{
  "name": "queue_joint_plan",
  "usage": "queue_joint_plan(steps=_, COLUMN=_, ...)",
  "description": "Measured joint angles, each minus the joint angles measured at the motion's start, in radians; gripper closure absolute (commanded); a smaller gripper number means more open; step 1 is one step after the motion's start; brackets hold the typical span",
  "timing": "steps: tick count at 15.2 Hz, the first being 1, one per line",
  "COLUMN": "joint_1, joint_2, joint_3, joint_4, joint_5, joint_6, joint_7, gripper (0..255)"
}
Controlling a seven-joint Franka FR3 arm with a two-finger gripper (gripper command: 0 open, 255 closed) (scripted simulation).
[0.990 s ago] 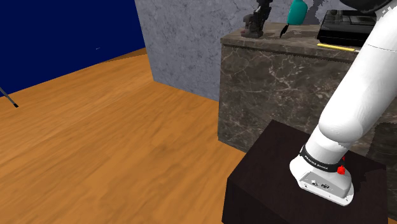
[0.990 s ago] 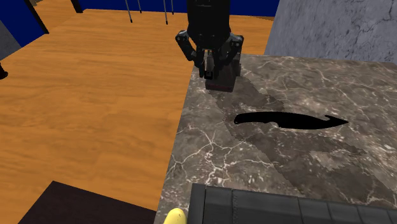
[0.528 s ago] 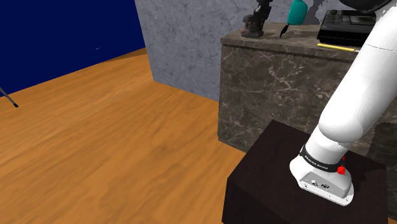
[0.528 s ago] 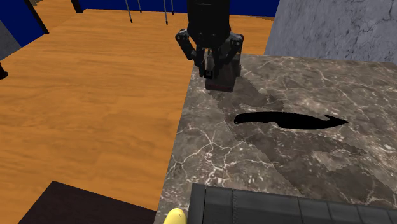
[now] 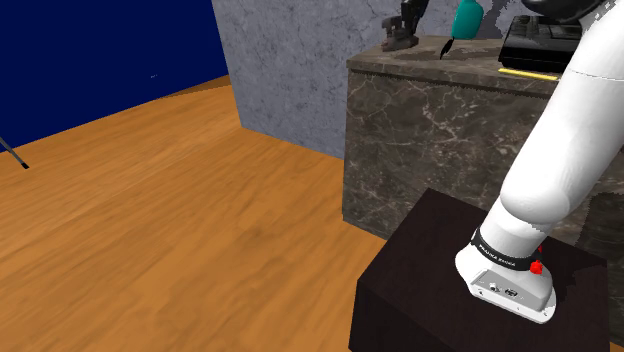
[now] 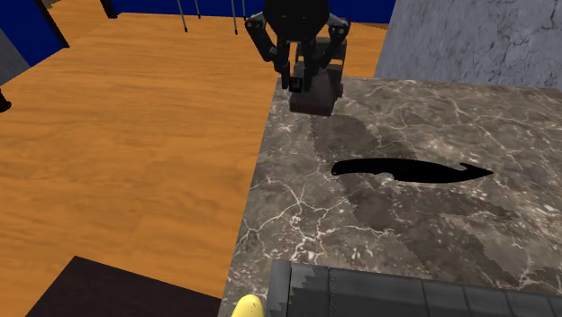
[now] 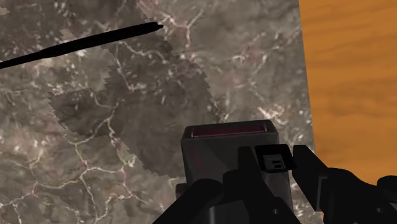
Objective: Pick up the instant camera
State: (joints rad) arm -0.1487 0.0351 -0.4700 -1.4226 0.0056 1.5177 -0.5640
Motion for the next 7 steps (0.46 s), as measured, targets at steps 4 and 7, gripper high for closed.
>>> queue_joint_plan(steps=4, joint_1=-0.012, joint_2=0.043, joint_3=-0.008, joint_4=0.107, joint_5=0.022, joint_6=-0.069, joint_7=-0.015, gripper=255)
queue_joint_plan(steps=7, joint_1=-0.019, joint_2=0.064, joint_3=-0.012, joint_4=0.171, joint_5=0.033, joint_6=-0.114, joint_7=-0.021, gripper=255)
